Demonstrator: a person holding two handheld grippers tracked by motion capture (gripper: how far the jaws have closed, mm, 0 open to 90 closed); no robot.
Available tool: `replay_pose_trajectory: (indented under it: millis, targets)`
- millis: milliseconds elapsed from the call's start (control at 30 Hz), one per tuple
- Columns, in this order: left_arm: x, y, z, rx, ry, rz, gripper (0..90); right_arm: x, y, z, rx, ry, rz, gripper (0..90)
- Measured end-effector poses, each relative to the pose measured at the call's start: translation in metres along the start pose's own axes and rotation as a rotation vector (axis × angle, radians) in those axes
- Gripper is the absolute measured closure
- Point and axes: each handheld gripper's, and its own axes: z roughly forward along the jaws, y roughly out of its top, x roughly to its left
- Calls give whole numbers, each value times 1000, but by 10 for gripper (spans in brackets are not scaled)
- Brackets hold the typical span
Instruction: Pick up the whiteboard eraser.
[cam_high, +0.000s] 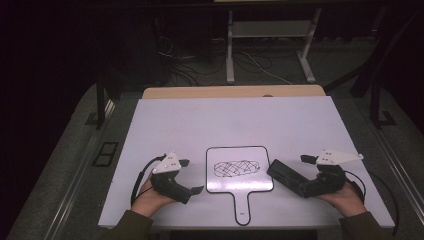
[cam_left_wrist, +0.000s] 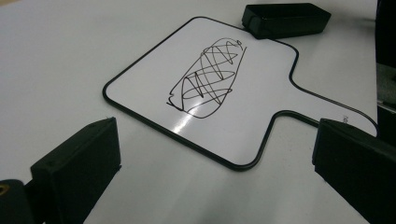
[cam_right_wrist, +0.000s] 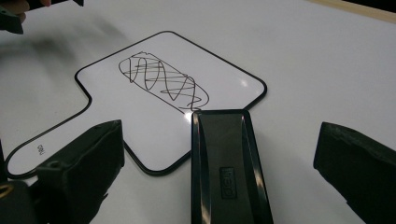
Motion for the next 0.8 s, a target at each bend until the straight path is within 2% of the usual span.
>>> replay_pose_trajectory:
  millis: [800]
  targets:
    - [-3, -2, 4, 20, -12, 7, 1, -16, 8, -1, 71, -35, 2, 10]
